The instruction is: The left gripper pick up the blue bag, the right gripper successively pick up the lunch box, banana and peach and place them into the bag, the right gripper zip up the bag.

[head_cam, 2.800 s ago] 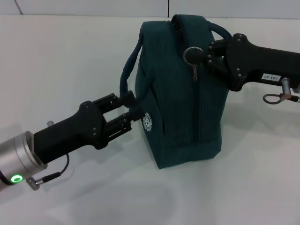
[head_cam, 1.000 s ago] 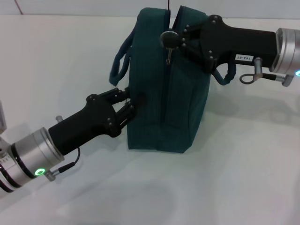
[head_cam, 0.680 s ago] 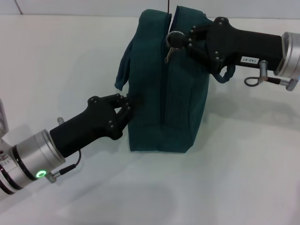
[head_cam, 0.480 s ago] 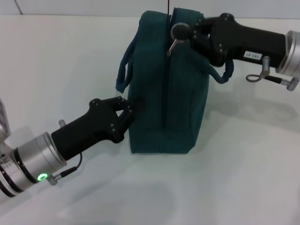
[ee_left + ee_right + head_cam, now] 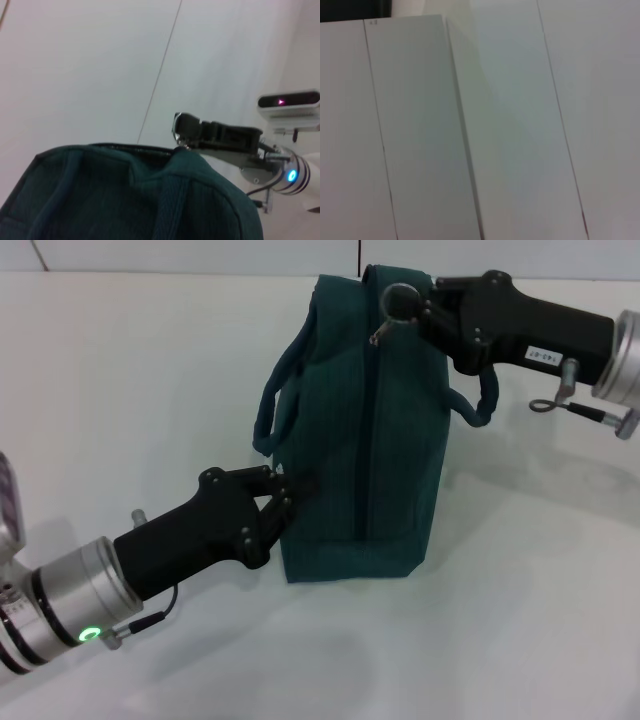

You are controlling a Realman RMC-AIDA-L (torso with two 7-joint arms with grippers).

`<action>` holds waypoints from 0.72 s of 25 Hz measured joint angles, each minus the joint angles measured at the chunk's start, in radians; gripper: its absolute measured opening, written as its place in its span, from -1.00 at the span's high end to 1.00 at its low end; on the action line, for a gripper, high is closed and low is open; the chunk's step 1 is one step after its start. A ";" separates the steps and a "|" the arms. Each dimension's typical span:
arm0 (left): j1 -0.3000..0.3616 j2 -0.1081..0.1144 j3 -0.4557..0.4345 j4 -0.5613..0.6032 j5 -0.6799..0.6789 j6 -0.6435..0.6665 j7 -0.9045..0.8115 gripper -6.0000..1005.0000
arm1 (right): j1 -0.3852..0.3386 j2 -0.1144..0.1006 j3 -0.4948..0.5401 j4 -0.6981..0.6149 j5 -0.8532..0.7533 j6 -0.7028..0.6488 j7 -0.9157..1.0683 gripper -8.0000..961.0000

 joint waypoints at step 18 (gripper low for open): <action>0.081 0.014 0.001 0.115 0.001 0.097 0.017 0.87 | -0.142 -0.004 0.009 -0.007 0.099 -0.142 -0.057 0.95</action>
